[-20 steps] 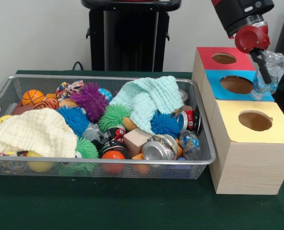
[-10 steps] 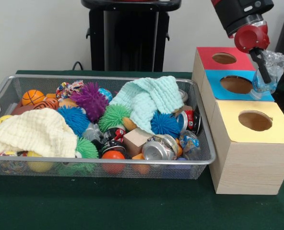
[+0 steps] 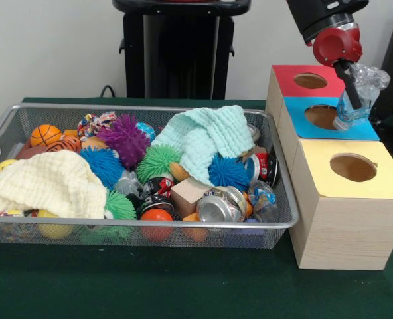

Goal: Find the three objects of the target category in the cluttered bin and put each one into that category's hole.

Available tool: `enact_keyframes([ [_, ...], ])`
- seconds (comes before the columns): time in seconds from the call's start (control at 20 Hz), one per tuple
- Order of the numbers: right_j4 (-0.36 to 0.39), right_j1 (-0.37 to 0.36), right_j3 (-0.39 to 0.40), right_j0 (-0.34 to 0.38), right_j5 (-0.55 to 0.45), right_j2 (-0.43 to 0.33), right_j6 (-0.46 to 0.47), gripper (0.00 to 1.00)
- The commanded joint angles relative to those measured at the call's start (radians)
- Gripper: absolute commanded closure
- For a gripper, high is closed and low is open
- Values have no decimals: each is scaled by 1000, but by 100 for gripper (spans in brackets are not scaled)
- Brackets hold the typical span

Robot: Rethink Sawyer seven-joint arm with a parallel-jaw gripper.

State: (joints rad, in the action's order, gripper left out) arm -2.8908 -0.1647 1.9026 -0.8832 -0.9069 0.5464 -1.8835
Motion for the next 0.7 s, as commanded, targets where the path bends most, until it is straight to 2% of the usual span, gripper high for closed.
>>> enact_keyframes([
  [0.05,76,-16,10,40,-76,-107,23,100],
  [0.15,94,-28,20,46,-76,-103,15,100],
  [0.4,75,-27,26,52,-111,-134,35,100],
  [0.7,20,10,-8,37,-100,-153,55,100],
])
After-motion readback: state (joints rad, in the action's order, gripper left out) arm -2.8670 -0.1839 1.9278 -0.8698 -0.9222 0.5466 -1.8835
